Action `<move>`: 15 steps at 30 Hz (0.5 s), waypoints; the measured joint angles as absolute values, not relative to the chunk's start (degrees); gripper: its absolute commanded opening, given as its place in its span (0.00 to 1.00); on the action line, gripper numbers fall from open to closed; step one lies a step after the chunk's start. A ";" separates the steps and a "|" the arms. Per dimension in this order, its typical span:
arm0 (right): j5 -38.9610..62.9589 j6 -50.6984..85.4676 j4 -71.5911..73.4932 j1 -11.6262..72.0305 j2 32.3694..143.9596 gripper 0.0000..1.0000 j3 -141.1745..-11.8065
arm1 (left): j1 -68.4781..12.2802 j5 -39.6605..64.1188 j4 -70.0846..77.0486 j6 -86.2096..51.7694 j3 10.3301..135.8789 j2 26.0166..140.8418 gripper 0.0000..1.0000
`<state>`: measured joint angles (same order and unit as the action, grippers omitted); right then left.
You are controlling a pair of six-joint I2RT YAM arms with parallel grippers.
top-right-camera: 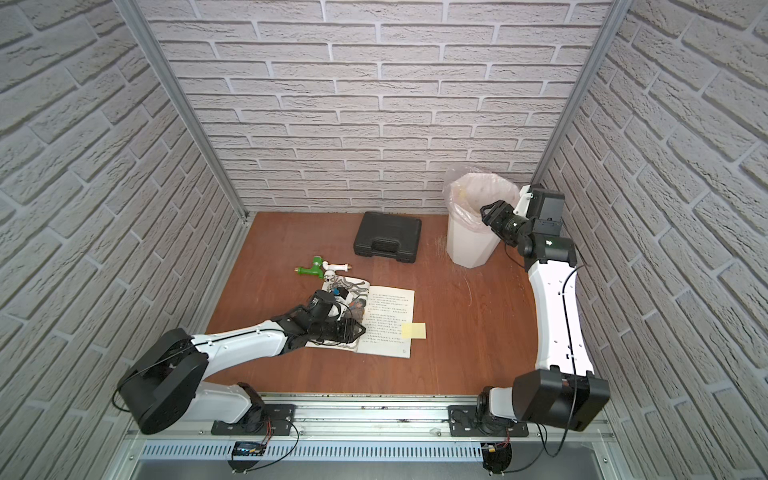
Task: Peel off the used sticky note
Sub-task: Place the note in the trash bin, then tear off the note from the book.
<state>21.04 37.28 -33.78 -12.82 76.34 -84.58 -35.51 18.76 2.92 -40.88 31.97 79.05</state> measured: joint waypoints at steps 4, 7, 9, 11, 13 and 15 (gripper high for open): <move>21.61 37.74 -30.41 -9.43 70.63 0.62 -75.00 | -36.42 19.07 2.50 -40.47 34.52 80.25 0.58; 21.65 37.78 -28.69 -6.68 67.07 0.62 -67.11 | -37.08 19.31 2.39 -40.05 36.40 82.00 0.58; 21.63 37.74 -27.62 -5.08 65.39 0.62 -62.02 | -37.50 19.46 2.35 -39.97 37.47 83.29 0.58; 21.52 37.74 -26.81 -3.49 64.36 0.62 -57.17 | -37.85 19.75 2.31 -39.83 38.37 84.49 0.59; 21.28 37.74 -25.80 -1.78 63.94 0.62 -52.60 | -38.19 19.99 2.31 -39.75 39.16 85.67 0.58; 21.23 37.69 -25.12 0.27 63.96 0.62 -48.01 | -38.65 20.18 2.31 -39.66 39.88 86.78 0.58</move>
